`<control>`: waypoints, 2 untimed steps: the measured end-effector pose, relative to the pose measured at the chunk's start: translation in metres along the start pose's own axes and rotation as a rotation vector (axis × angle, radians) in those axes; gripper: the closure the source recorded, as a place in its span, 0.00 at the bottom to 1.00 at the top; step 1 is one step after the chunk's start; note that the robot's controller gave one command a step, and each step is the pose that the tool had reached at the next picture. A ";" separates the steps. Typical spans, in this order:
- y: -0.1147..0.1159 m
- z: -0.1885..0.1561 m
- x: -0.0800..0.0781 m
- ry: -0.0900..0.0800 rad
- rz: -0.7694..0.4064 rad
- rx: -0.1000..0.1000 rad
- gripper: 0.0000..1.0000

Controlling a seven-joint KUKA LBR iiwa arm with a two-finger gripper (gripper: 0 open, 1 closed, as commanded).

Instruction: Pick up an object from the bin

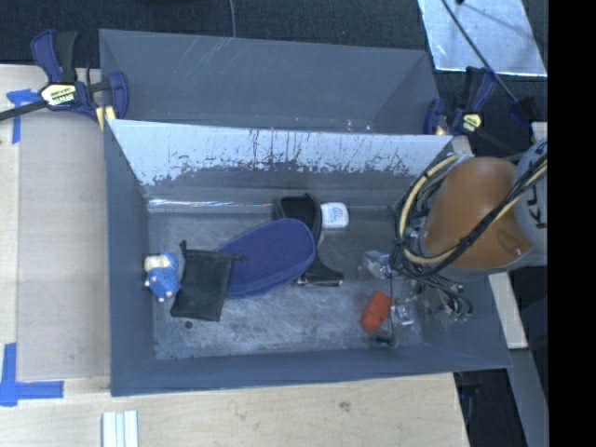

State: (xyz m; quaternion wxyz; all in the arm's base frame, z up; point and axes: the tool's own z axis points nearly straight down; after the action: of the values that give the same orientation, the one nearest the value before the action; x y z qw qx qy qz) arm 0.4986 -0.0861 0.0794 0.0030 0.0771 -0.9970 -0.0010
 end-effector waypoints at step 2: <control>-0.018 -0.118 -0.061 -0.020 -0.002 0.007 1.00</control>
Offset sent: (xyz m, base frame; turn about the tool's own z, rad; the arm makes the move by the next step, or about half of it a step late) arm 0.0000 0.0000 0.0000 0.0000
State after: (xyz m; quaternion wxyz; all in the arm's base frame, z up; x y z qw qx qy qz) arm 0.5620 -0.0949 0.1968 -0.0072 0.0783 -0.9969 0.0019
